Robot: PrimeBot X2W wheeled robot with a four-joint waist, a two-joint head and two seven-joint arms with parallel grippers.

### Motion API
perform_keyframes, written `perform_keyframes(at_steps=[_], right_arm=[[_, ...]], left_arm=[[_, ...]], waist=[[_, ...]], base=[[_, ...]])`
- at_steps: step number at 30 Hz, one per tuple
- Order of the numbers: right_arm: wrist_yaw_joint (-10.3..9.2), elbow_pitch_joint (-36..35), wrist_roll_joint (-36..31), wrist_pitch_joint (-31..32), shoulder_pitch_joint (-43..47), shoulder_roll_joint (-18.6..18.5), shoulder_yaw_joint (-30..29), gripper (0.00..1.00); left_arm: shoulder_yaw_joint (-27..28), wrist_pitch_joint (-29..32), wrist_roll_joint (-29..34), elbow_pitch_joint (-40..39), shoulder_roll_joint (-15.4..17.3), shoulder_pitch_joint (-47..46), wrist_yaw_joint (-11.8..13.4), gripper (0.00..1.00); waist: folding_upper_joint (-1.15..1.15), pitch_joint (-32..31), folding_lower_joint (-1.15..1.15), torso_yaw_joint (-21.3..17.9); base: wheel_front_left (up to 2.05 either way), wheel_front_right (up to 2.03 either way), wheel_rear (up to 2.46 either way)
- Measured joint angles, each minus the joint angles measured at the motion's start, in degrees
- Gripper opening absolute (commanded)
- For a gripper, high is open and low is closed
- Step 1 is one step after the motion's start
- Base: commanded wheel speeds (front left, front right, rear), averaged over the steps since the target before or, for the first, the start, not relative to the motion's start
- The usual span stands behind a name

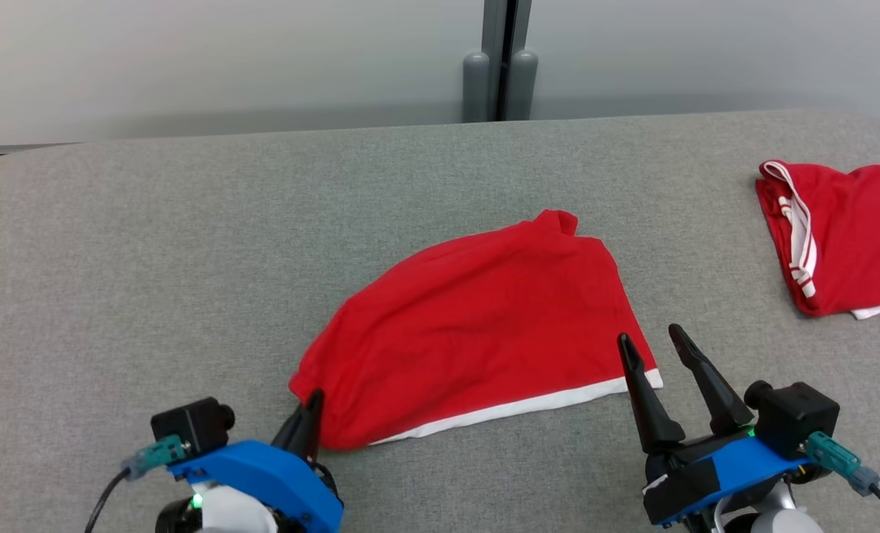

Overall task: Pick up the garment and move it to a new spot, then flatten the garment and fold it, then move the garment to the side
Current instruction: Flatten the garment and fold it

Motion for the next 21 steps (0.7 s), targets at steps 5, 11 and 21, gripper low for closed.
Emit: perform_keyframes(at_steps=[5,11,21], right_arm=[[0.0,0.3,0.1,-0.1,-0.7,-0.1,0.7,1.0],[0.0,0.1,0.1,0.2,-2.0,-0.6,1.5,1.0],[-0.01,-0.2,0.1,0.5,-2.0,-0.9,1.6,1.0]], left_arm=[[0.3,0.1,0.9,7.0,-0.9,-4.7,-1.4,0.0],[1.6,-1.6,0.0,23.4,-6.8,-12.7,-5.0,0.0],[3.8,-8.4,0.7,42.2,-9.8,-19.7,-9.7,0.0]], waist=[[0.0,0.6,0.0,-0.9],[0.0,1.2,0.0,-3.1],[0.0,1.7,0.0,-6.3]], base=[[0.0,0.0,0.0],[0.0,0.0,0.0],[0.0,0.0,0.0]])
